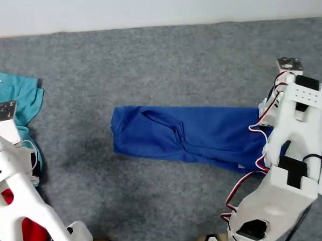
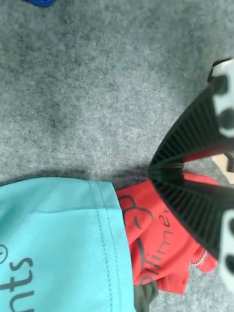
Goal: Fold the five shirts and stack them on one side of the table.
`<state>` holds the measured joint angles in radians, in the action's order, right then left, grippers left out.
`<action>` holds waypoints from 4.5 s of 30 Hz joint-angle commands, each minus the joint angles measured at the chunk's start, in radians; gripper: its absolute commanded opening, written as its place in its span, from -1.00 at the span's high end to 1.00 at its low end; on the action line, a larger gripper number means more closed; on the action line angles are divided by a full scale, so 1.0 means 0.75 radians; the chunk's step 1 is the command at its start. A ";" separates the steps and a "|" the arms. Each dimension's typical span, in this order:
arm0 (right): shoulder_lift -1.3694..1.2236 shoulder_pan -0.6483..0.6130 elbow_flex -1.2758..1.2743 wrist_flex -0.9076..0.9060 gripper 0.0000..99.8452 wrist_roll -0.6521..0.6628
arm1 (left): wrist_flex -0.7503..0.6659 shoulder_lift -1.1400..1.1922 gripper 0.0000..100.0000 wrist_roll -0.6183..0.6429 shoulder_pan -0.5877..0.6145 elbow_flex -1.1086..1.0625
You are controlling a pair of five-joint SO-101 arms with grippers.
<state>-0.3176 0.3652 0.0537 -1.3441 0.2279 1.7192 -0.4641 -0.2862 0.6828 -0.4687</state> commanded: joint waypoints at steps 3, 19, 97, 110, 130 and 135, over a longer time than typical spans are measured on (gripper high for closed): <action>-0.124 0.011 0.016 0.048 0.40 0.008 | 0.014 -0.029 0.99 0.010 -0.004 0.036; -0.263 -0.066 0.025 0.066 0.96 0.006 | -0.025 -0.031 0.99 0.010 -0.006 -0.013; -0.752 -1.368 1.416 -0.365 0.77 0.121 | -0.023 -0.041 0.99 0.012 -0.004 -0.028; -0.690 -1.351 1.770 -0.598 0.31 0.115 | -0.023 -0.041 0.99 0.012 -0.004 -0.026; -0.590 -0.965 1.185 -0.580 0.95 0.192 | -0.031 -0.041 0.99 0.012 -0.006 -0.026; -0.672 -1.126 1.185 -0.584 0.95 0.190 | -0.033 -0.041 0.99 0.012 -0.008 -0.026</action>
<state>-0.8239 -0.4051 0.9344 -1.7522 0.3613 1.7070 -0.4641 -0.2831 0.6828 -0.4979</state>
